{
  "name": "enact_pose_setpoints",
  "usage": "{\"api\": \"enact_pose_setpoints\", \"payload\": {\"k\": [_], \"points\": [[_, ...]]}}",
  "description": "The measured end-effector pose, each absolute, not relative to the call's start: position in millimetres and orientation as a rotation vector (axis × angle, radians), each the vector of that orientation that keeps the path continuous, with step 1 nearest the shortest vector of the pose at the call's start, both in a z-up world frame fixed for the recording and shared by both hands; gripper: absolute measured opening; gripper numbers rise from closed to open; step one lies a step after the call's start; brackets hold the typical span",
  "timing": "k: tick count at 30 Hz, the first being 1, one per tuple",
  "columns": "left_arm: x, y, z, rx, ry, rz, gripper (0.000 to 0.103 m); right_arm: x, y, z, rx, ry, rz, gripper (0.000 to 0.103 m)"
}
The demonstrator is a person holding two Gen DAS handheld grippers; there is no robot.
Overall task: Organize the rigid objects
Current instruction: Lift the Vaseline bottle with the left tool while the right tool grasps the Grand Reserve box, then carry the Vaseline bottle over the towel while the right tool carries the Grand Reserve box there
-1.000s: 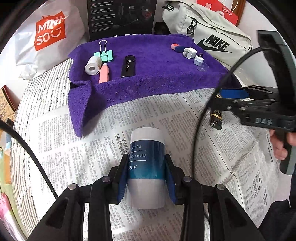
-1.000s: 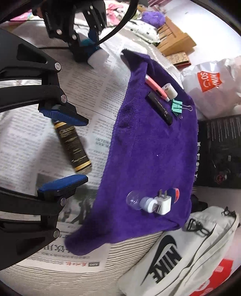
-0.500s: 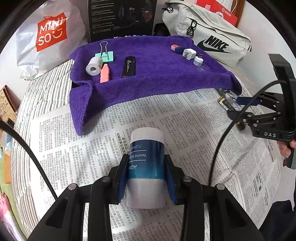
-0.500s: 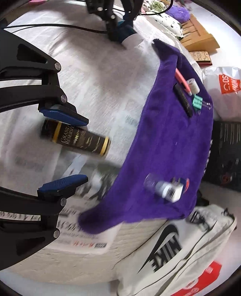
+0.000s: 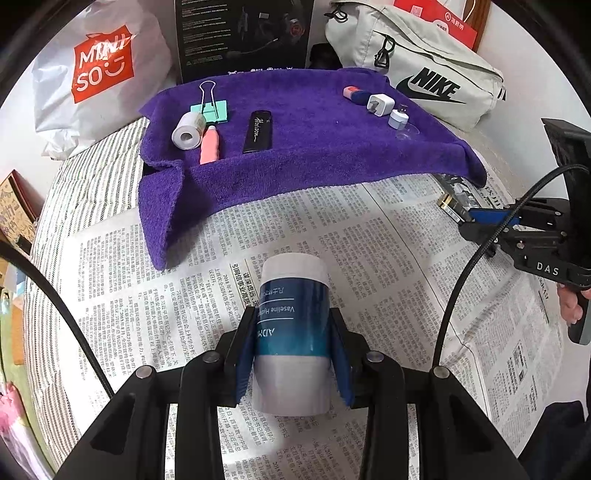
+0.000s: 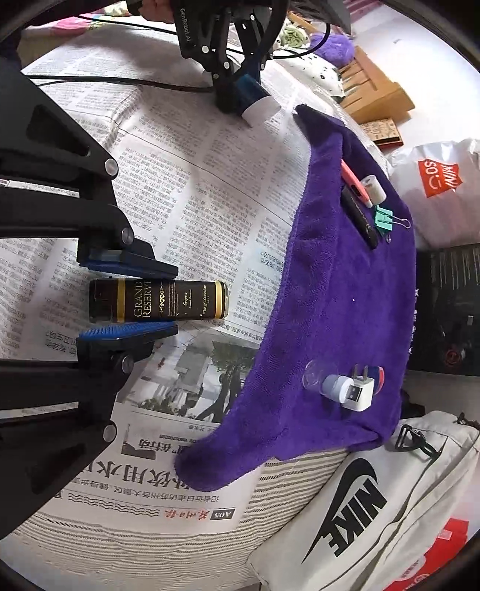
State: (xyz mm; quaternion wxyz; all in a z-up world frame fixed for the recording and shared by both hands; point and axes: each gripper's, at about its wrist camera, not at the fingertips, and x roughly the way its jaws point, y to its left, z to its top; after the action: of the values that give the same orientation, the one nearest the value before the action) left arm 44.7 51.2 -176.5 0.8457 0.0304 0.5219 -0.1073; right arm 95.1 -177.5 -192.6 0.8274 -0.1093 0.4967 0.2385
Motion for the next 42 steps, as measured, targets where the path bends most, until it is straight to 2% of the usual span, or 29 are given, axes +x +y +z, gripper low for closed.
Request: {"api": "enact_pose_setpoints", "payload": {"k": [12,30,42], "points": [[47,55,-171,-0.002,1.089,-0.194,0.034,99,-183,-189,-0.19,1.055,0.501,0.023],[69,52,-124,-0.015,1.016,-0.222,0.034,113,-204,-145,-0.153,0.975,0.532,0.023],[85,59,-117,-0.064,0.989,-0.229,0.034,124,-195,-126,-0.162,0.939,0.549,0.023]]}}
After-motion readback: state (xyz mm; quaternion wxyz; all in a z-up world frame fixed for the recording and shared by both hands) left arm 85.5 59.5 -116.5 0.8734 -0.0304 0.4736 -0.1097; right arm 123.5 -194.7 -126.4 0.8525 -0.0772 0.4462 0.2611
